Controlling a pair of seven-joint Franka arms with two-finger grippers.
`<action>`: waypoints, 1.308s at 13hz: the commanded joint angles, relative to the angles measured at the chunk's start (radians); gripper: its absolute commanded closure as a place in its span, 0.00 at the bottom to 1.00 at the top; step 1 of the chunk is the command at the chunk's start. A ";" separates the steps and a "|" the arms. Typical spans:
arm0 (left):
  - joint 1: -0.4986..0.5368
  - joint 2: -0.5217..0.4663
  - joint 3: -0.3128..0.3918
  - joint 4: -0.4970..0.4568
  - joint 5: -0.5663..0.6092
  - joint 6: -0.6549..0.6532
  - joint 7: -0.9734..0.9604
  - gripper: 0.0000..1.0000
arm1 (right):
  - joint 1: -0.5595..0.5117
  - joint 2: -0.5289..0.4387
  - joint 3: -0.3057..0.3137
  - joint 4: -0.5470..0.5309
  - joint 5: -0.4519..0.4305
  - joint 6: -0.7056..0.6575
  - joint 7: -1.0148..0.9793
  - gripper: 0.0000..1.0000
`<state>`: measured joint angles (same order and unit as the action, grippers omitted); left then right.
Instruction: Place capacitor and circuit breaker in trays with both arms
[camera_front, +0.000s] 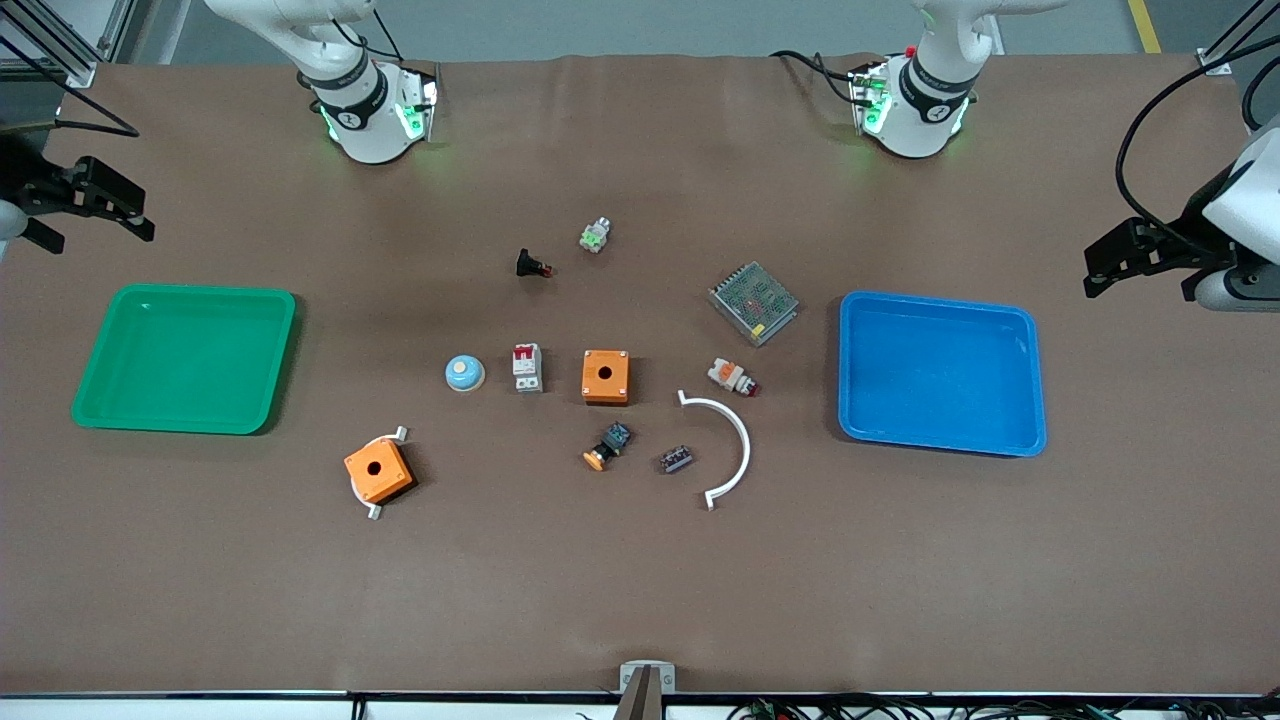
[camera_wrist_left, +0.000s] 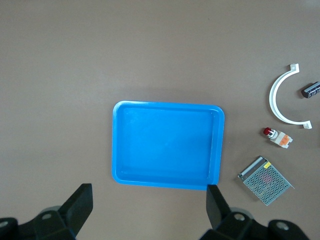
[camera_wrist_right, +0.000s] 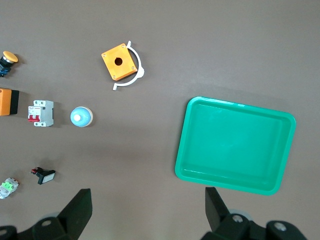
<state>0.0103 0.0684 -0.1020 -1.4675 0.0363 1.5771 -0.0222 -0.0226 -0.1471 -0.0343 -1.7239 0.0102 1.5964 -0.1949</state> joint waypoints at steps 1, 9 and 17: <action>0.004 0.005 -0.004 0.012 -0.015 -0.026 0.005 0.00 | -0.008 0.004 0.005 0.010 -0.004 -0.003 -0.008 0.00; -0.039 0.115 -0.021 -0.005 -0.027 -0.040 -0.011 0.00 | 0.174 0.205 0.008 0.001 -0.004 0.131 0.213 0.00; -0.318 0.468 -0.024 0.105 -0.030 0.240 -0.552 0.00 | 0.449 0.578 0.010 0.001 0.002 0.443 0.449 0.03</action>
<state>-0.2438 0.4312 -0.1299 -1.4374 0.0133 1.7299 -0.4157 0.3646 0.3875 -0.0161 -1.7484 0.0123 2.0108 0.1529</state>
